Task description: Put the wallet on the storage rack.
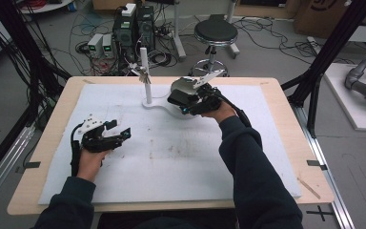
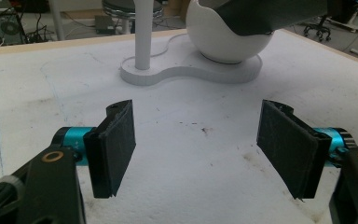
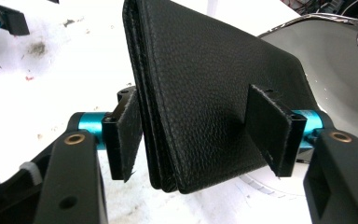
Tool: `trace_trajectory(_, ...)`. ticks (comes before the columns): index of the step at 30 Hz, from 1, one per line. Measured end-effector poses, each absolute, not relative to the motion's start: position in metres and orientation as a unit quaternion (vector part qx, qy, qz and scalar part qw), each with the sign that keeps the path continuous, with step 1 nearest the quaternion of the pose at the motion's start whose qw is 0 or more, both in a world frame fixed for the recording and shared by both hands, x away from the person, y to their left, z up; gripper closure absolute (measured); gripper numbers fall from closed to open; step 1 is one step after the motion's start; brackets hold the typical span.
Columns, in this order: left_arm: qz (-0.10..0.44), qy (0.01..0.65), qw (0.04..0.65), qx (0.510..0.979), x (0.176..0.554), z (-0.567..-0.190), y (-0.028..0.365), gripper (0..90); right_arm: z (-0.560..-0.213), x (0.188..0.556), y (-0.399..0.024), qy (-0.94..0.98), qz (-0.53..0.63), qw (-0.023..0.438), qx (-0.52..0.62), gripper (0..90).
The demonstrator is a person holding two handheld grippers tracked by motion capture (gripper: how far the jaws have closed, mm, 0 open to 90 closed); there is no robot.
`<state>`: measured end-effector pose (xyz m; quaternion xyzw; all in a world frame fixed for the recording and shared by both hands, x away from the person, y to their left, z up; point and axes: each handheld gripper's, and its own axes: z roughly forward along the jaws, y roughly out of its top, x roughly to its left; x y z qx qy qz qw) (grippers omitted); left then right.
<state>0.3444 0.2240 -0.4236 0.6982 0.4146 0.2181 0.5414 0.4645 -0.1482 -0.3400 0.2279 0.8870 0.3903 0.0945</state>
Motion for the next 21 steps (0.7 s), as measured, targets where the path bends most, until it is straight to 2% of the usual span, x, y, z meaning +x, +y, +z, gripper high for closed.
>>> trace_trajectory(6,0.219,0.415,0.541,0.698,0.344,-0.423,0.225,27.8,-0.341,0.46,-0.143,0.898,0.367,0.114,0.213,39.4)
trace_trajectory(12,0.218,0.417,0.543,0.696,0.344,-0.423,0.227,27.8,-0.332,0.457,-0.157,0.877,0.405,0.076,0.248,36.6)
trace_trajectory(15,0.216,0.419,0.543,0.695,0.344,-0.423,0.23,27.8,-0.324,0.444,-0.177,0.854,0.446,0.1,0.25,36.5)
trace_trajectory(17,0.216,0.419,0.544,0.694,0.345,-0.423,0.231,27.8,-0.319,0.438,-0.191,0.852,0.438,0.11,0.266,31.2)
trace_trajectory(21,0.211,0.42,0.548,0.692,0.346,-0.423,0.231,26.2,-0.318,0.415,-0.225,0.837,0.442,0.162,0.278,29.3)
